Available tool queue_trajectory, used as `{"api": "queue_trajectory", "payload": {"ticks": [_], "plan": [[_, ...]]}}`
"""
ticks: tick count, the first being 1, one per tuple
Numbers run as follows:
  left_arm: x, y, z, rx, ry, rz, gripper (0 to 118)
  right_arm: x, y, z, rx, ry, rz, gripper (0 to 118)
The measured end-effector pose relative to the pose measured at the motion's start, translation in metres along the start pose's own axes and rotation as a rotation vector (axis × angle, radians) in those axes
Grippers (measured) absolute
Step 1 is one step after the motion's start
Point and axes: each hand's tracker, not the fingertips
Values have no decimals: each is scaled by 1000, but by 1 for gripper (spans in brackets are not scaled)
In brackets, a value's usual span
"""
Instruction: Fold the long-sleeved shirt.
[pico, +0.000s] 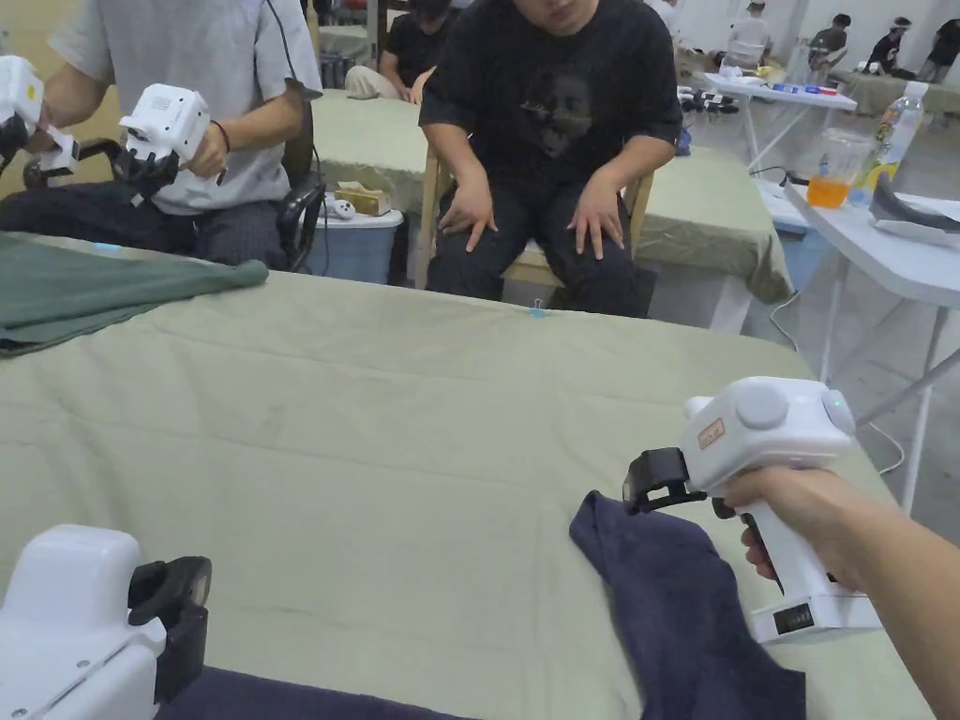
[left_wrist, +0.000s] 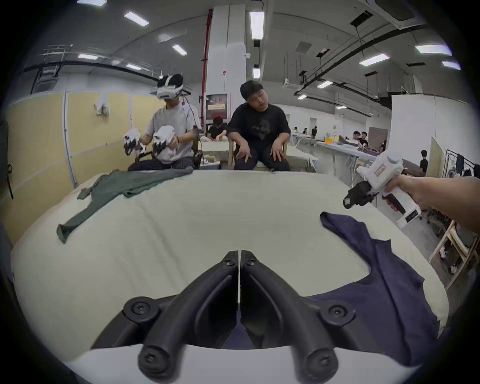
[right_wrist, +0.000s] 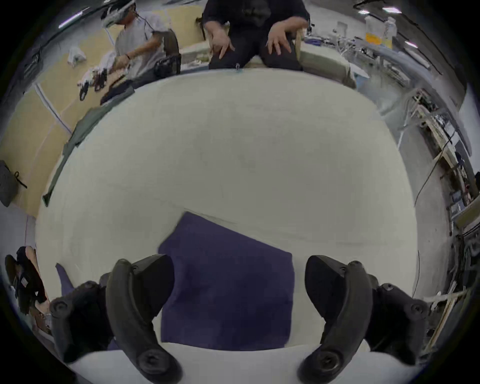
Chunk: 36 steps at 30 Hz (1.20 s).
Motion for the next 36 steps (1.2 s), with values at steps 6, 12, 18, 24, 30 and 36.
{"api": "queue_trajectory", "payload": {"ticks": [6,12,18,24,30,36], "plan": [[-8,-18,-10,-45,7,11,4,4,-17,-23,-28,-31,22,22],[-11,-10,22,-28,-2,2,4,-9,-35,35,203,4,41,21],[-10,2,79,28,-11,-11,4,-36,-84,132,400,-38,72,21],[-7,4,141,65,-24,-28,4,-64,-166,200,538,-127,96,21],[-2,-3,198,78,-47,-53,4,-82,-260,238,578,-147,80,21],[8,-15,236,77,-76,-75,4,-98,-348,251,555,-148,39,21]]}}
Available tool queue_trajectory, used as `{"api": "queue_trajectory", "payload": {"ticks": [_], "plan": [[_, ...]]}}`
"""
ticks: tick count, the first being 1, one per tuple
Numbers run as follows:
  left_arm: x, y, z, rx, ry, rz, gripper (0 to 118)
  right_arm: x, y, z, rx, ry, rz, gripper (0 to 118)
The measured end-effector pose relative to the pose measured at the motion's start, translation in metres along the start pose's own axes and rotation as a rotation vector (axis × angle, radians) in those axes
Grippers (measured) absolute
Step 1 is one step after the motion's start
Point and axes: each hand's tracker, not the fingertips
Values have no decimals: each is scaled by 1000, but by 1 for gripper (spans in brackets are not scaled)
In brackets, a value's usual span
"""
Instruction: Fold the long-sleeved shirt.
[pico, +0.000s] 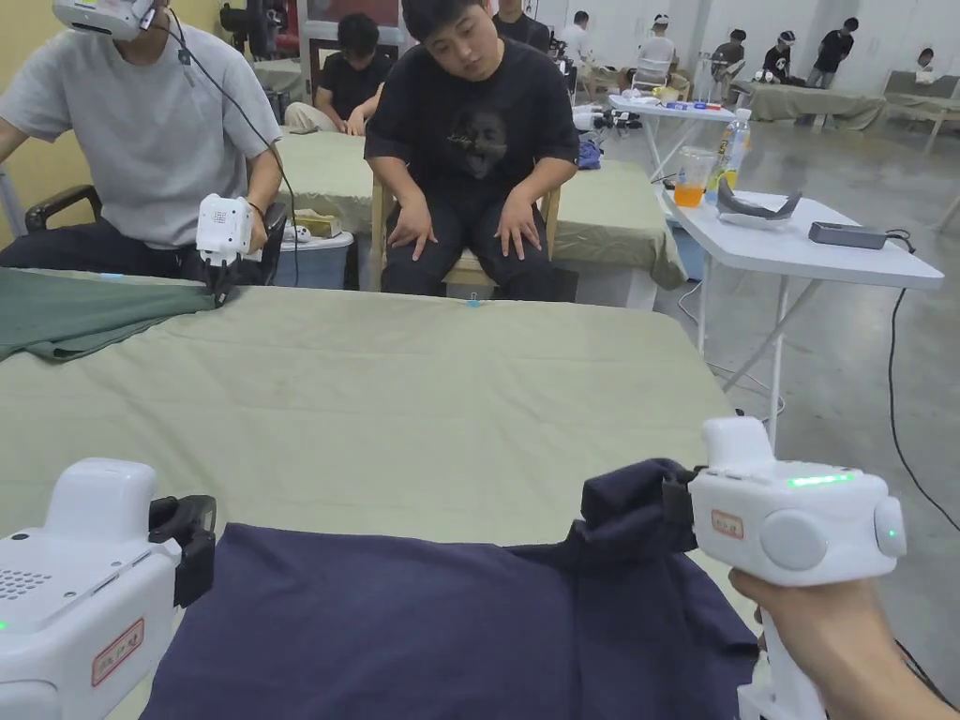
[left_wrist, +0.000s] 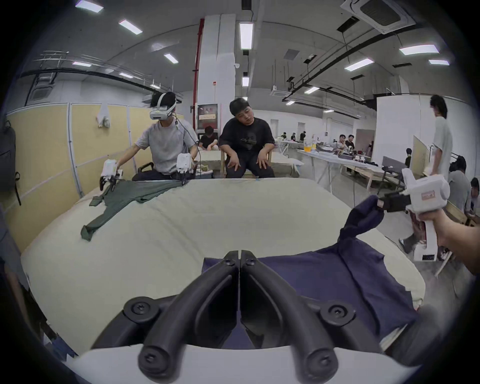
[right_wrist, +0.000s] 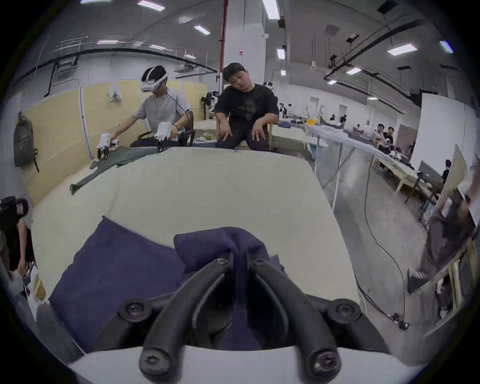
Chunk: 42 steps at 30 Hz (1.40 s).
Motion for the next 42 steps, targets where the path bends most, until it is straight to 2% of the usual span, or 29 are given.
{"api": "queue_trajectory", "payload": {"ticks": [6,10,13,14,16,17,19,23,28,31,33,34,35,36,38,39,40,42], "plan": [[16,-17,15,-27,-22,4,4,-23,-71,28,-82,-22,-36,21],[23,-28,19,-59,-50,34,4,-38,-120,26,-230,-56,-30,21],[28,-32,25,-64,-62,46,4,-42,-145,24,-331,-36,-65,23],[30,-33,26,-67,-62,42,4,-43,-151,21,-354,-34,-73,43],[32,-34,27,-73,-61,30,4,-42,-158,16,-460,17,-94,118],[32,-34,28,-75,-61,28,4,-42,-158,16,-482,28,-109,118],[31,-29,31,-71,-62,33,4,-40,-143,29,-402,10,-98,118],[25,0,25,-46,-41,41,4,-36,-57,65,-129,-34,-27,118],[34,62,15,60,-12,47,4,-35,56,119,205,-67,-73,118],[45,93,7,102,5,50,4,-40,84,128,291,-142,-70,118],[50,104,1,114,19,57,4,-42,88,130,305,-135,-75,118],[53,107,-3,119,21,57,4,-42,86,131,313,-109,-91,91],[55,109,-5,117,23,51,4,-44,83,128,318,-101,-98,42],[57,106,-8,120,33,41,4,-47,80,125,314,-107,-95,10],[60,104,-12,121,42,33,4,-51,77,123,348,-237,-53,10],[59,104,-13,120,39,32,4,-50,75,118,352,-205,-55,10],[57,103,-16,118,36,25,4,-47,77,114,330,-126,-55,10],[53,103,-20,115,47,13,4,-47,83,107,284,-143,-60,10]]}}
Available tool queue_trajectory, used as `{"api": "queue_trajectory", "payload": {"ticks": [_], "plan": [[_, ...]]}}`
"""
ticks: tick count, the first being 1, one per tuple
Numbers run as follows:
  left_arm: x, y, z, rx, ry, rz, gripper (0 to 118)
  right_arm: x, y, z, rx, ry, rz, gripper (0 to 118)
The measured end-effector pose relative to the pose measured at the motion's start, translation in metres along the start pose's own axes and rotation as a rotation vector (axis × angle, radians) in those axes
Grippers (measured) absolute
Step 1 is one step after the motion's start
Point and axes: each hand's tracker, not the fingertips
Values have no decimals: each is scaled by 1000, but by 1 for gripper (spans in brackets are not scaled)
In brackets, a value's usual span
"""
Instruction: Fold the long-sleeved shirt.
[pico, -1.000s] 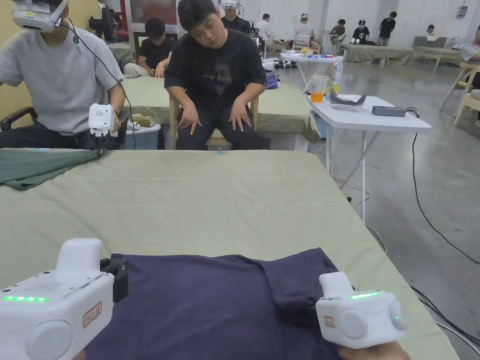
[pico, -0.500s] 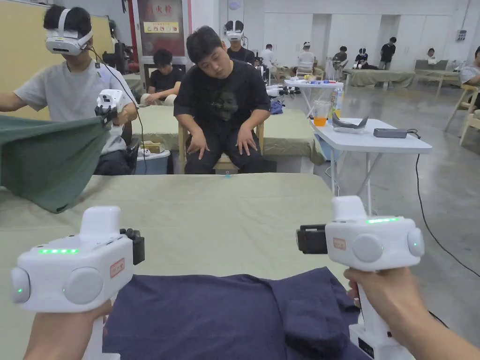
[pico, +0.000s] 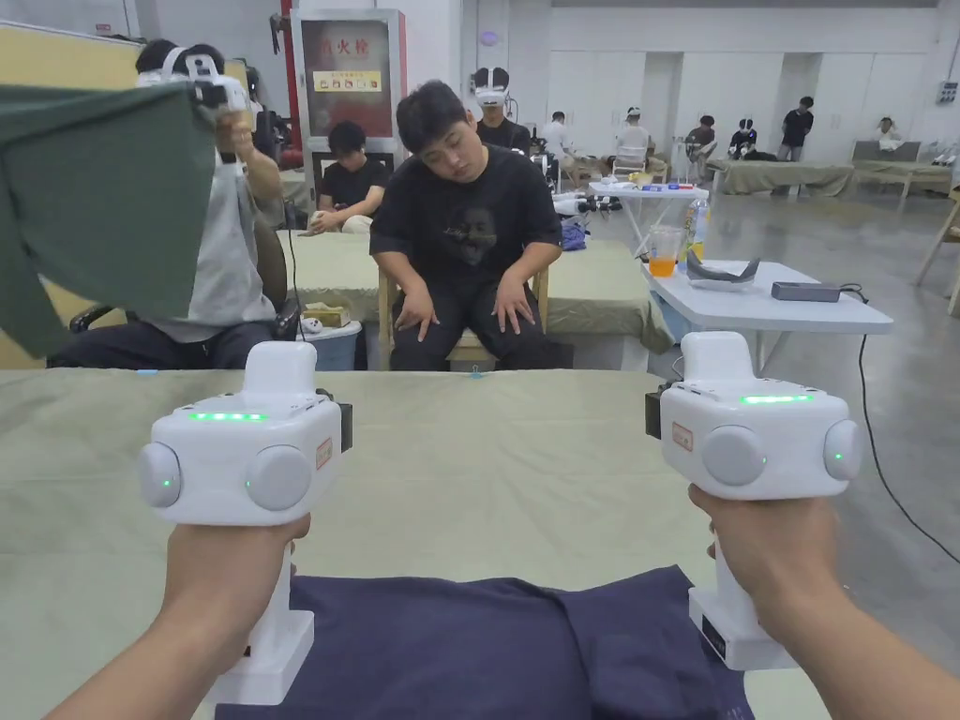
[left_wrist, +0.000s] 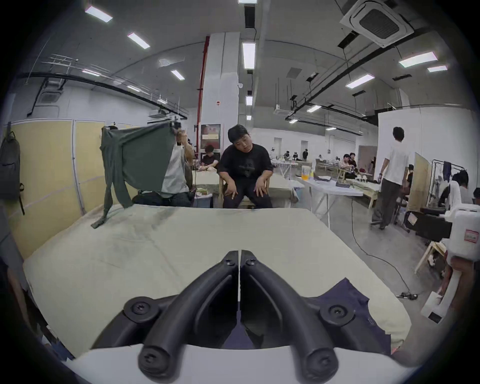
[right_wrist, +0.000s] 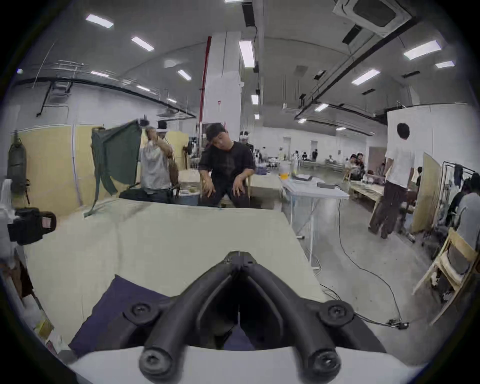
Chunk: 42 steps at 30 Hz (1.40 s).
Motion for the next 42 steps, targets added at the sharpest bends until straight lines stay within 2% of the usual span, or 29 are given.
{"api": "queue_trajectory", "payload": {"ticks": [6,7,9,10,12,13,22,28,30,31,34,37,39,40,41,42], "plan": [[-30,-6,-31,-49,10,-43,5,10,-9,-18,-10,7,2,10],[-37,-10,-41,-72,15,-61,21,10,-11,-24,-23,7,10,10],[-53,-19,-61,-119,21,-93,99,14,-18,-39,-59,22,10,10],[-63,-27,-75,-168,-5,-94,118,15,-22,-47,-71,25,10,10],[-82,-37,-99,-136,3,-26,118,16,-29,-64,-94,22,11,10],[-90,-41,-115,-154,3,-71,118,16,-33,-70,-105,21,13,10],[-139,-143,-235,-521,21,-60,118,29,-77,-149,-253,13,3,10],[-140,-191,-265,-642,2,-89,115,35,-104,-178,-327,0,21,10],[-137,-195,-264,-645,6,-112,82,34,-110,-183,-340,1,34,10],[-132,-194,-260,-613,-24,-85,71,34,-113,-186,-348,4,39,10],[-125,-193,-261,-622,-48,-120,39,32,-119,-192,-369,18,47,10],[-133,-189,-261,-633,-68,-112,23,40,-116,-198,-390,57,12,10],[-143,-186,-262,-641,-81,-63,17,56,-105,-202,-384,67,-54,10],[-143,-186,-262,-638,-78,-68,16,63,-100,-204,-382,85,-82,37],[-142,-186,-262,-640,-79,-69,15,73,-94,-212,-429,163,-97,88],[-141,-185,-262,-642,-77,-83,14,81,-91,-222,-531,185,-106,118]]}}
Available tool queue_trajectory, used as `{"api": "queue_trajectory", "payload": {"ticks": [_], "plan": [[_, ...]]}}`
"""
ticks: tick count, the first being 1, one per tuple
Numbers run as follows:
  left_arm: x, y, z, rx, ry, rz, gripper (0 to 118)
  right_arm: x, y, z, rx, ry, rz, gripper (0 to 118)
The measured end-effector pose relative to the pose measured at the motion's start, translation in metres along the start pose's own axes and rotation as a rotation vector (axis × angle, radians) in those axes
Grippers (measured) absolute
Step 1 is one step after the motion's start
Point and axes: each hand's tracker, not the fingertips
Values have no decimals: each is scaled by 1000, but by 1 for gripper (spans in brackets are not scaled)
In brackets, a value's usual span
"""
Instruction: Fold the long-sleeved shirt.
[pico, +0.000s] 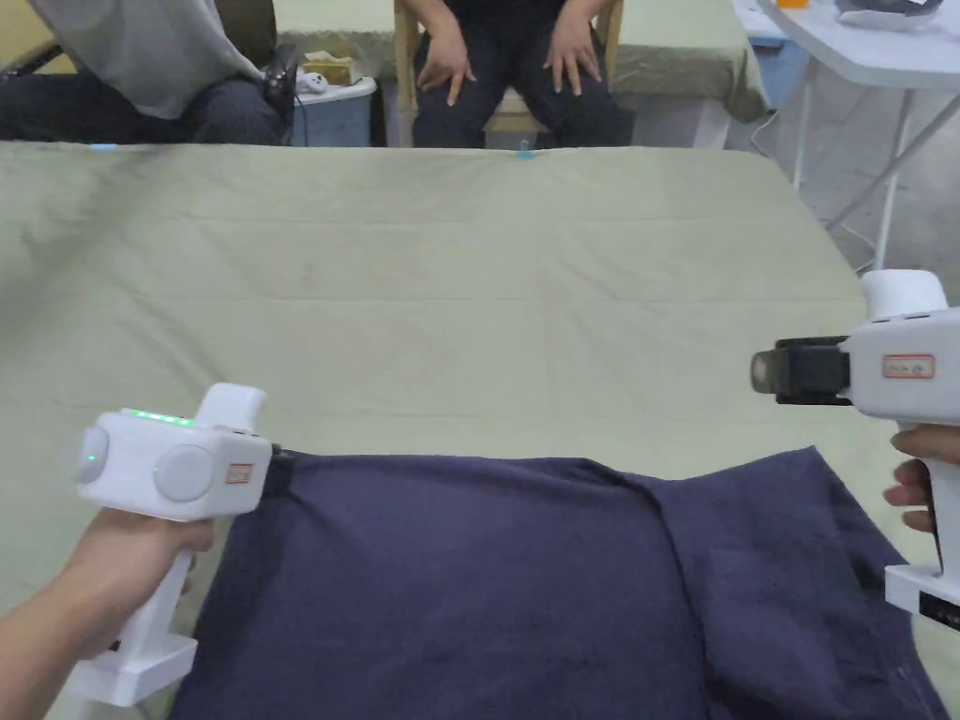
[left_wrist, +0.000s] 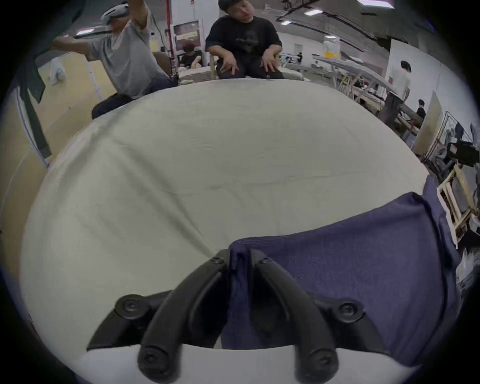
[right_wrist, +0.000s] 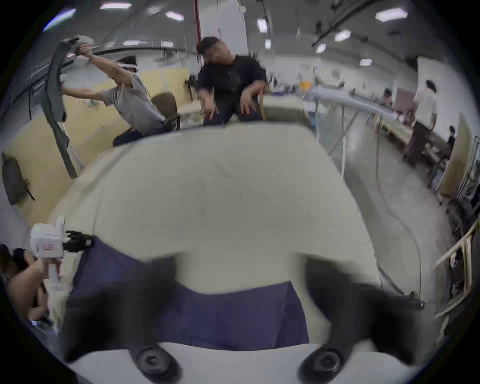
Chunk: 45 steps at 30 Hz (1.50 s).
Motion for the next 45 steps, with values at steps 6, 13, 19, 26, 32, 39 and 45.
{"api": "queue_trajectory", "payload": {"ticks": [6,13,19,26,32,39,45], "plan": [[24,-1,9,14,12,-70,9,32,-4,-19,-170,-64,12,118],[13,2,9,6,-12,-6,9,54,-24,-82,-359,-83,36,76],[13,-2,16,22,-16,18,8,43,-34,-84,-322,-46,38,20],[9,-2,50,141,-35,54,8,39,-36,-44,-130,-2,-1,19],[11,-8,107,245,-38,59,8,31,-48,17,10,25,-11,19],[16,-38,178,338,-48,53,8,17,-77,99,123,27,31,19],[22,-82,235,382,-57,42,8,9,-119,161,182,37,55,19]]}}
